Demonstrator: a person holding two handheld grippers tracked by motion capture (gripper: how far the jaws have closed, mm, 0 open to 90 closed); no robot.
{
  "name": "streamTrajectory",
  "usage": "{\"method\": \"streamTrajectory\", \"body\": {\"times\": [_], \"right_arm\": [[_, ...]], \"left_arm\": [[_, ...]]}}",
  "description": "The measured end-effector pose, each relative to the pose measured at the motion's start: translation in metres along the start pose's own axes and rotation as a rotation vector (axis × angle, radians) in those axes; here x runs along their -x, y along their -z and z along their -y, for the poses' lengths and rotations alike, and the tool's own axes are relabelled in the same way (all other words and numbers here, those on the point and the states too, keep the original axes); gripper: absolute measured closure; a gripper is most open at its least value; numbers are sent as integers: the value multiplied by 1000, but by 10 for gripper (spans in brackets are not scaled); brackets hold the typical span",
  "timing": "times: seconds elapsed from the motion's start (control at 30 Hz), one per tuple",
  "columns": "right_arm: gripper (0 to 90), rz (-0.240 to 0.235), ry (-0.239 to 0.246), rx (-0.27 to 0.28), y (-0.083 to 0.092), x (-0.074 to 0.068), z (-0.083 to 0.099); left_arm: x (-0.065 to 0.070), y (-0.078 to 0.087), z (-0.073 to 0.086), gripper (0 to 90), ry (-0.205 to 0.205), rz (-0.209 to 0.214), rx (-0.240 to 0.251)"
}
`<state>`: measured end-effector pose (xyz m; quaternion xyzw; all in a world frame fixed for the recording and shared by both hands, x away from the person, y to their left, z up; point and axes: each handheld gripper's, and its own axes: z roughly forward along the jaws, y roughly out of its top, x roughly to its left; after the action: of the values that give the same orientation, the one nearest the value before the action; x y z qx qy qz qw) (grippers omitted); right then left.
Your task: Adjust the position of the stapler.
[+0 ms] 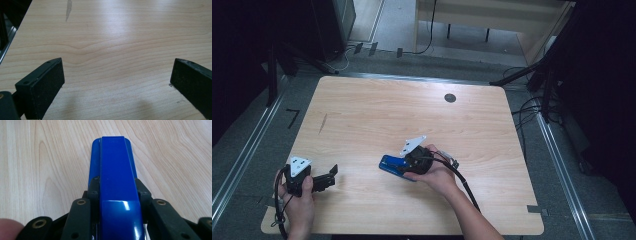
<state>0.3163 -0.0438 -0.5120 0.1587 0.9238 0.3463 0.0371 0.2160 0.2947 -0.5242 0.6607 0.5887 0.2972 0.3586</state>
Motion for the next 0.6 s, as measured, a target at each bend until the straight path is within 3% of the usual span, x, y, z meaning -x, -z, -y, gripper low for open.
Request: {"method": "streamTrajectory", "body": {"times": [0.33, 0.6], "right_arm": [[673, 12, -22, 4, 8, -1, 10], [674, 5, 14, 7, 15, -2, 20]], "left_arm": [[-1, 0, 0, 0, 10, 14, 10], [0, 1, 1, 0, 9, 18, 15]]}}
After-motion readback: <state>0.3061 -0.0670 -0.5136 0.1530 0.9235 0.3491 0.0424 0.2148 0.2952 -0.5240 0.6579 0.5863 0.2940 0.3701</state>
